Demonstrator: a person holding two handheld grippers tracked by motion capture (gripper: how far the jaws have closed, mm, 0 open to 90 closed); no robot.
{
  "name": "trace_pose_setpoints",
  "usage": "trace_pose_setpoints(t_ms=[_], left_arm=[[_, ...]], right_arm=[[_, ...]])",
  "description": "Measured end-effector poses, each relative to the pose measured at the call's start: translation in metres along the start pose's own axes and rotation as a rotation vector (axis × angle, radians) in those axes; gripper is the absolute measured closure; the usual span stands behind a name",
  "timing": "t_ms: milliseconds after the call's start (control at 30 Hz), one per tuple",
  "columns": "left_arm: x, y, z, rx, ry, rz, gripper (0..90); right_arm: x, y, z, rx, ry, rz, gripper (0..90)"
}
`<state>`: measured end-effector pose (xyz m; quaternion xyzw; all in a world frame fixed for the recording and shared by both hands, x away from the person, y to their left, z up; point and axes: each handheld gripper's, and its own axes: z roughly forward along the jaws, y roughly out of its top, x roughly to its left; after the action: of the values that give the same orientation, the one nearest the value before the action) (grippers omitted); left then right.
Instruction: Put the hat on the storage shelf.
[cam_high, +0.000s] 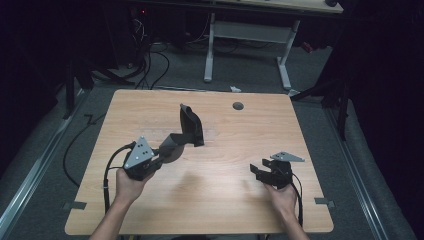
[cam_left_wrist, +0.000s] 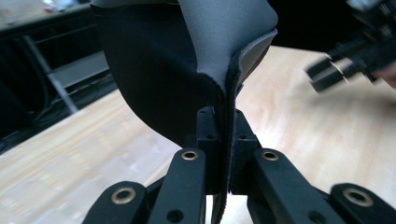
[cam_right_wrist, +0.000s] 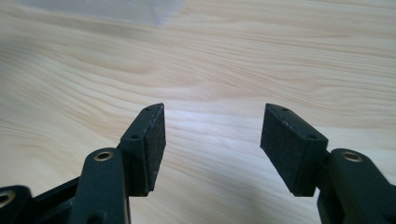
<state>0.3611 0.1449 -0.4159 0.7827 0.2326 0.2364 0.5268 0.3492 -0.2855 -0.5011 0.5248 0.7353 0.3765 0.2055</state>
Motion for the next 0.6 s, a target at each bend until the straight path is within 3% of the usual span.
trace_pose_setpoints(t_ms=[133, 300, 400, 533, 600], left_arm=[[0.016, 0.002, -0.004, -0.015, 0.063, -0.030, 86.7], [0.034, 0.004, -0.006, -0.023, 0.122, -0.068, 86.7], [0.045, 0.004, -0.005, -0.013, 0.157, -0.076, 86.7], [0.058, 0.006, 0.000, -0.004, 0.191, -0.091, 86.7], [0.064, 0.008, 0.003, 0.000, 0.210, -0.094, 86.7]], right_arm=[[-0.003, -0.009, 0.003, -0.006, -0.101, -0.042, 39.5], [-0.004, -0.016, 0.009, 0.015, -0.169, -0.080, 39.4], [-0.005, -0.024, 0.017, 0.056, -0.181, -0.085, 38.8], [-0.013, -0.023, 0.017, 0.066, -0.144, -0.021, 37.1], [-0.013, -0.023, 0.017, 0.064, -0.150, -0.014, 37.1]])
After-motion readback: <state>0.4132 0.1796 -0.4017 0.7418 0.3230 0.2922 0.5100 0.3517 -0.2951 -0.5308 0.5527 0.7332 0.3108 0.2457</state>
